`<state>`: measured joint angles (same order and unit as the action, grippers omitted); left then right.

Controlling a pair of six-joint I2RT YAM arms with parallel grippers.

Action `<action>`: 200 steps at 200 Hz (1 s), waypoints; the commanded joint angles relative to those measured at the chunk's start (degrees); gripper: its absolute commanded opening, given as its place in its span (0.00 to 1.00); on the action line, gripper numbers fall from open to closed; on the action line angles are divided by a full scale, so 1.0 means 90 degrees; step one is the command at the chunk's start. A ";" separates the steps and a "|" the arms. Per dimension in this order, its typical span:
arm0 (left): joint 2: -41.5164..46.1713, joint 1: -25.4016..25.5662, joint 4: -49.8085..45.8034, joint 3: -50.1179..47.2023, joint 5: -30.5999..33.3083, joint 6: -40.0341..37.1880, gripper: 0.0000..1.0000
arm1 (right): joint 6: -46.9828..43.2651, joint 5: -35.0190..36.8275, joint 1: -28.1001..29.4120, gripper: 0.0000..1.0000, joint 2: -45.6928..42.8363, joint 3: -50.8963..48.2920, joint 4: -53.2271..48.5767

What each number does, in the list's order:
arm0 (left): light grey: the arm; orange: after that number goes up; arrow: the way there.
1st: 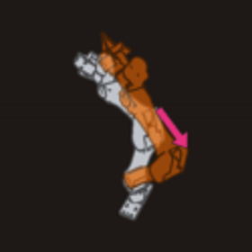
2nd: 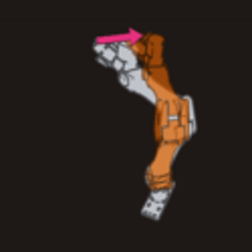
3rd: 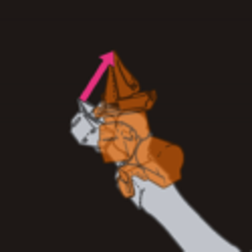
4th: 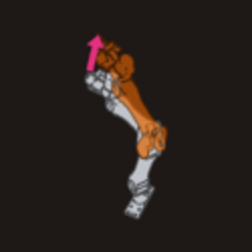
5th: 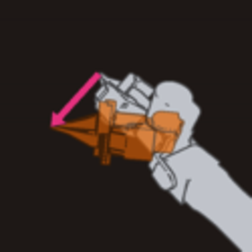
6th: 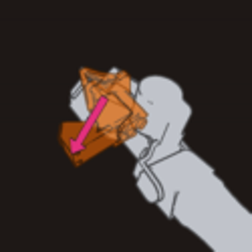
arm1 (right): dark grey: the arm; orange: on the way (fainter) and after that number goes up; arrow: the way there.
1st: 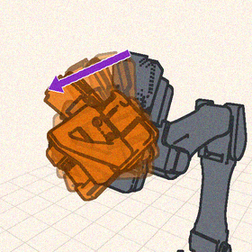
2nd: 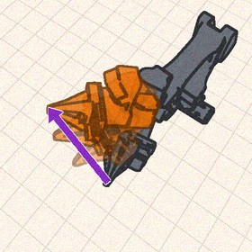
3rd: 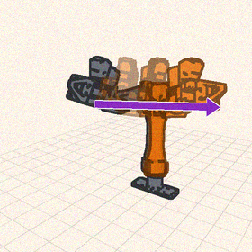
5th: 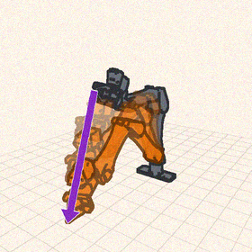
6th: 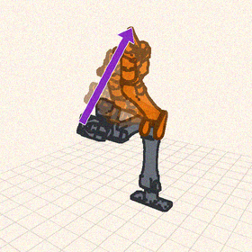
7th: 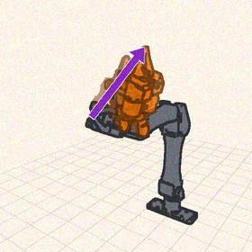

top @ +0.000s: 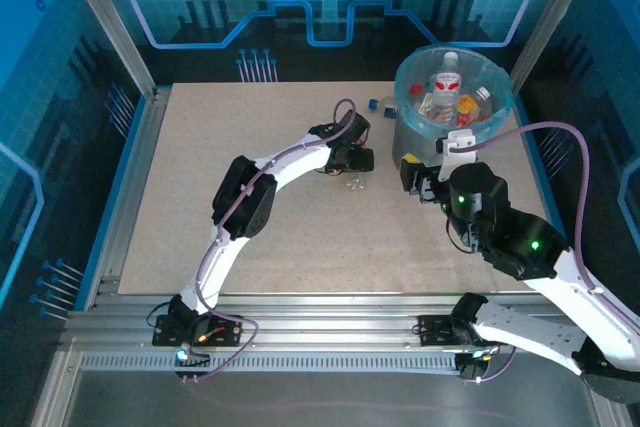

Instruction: Put the plastic bottles in the bin

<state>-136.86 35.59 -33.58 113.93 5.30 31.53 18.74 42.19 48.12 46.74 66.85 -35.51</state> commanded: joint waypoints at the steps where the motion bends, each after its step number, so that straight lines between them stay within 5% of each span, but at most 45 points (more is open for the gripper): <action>1: -0.0157 -0.0091 -0.0243 0.0199 -0.0113 -0.0103 0.74 | -0.0019 0.0089 0.0108 0.76 0.0002 0.0248 0.0128; 50: 0.0586 -0.0224 0.0275 -0.0726 -0.0085 -0.0287 0.56 | 0.0020 -0.0055 0.0108 0.76 0.0231 0.0461 0.0064; 98: 0.2960 -0.0266 0.2163 -0.3358 0.0383 -0.0695 0.54 | -0.0262 -0.0607 0.0093 0.76 0.0998 0.1374 -0.0058; 136: 0.5144 0.0042 0.3969 -0.5325 0.0461 -0.1896 0.52 | -0.0389 -0.1573 -0.0219 0.76 0.1885 0.2591 -0.0293; 166: 0.6404 0.0551 0.4976 -0.6175 0.0257 -0.3018 0.53 | -0.0239 -0.2582 -0.0746 0.76 0.2390 0.3395 -0.0458; 200: 0.7119 0.0829 0.5365 -0.6426 -0.0052 -0.3285 0.51 | -0.0149 -0.2945 -0.0939 0.79 0.2716 0.3864 -0.0584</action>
<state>-75.53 42.35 8.08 58.11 6.81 7.35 16.53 20.43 40.75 70.02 98.65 -39.03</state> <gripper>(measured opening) 0.520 0.776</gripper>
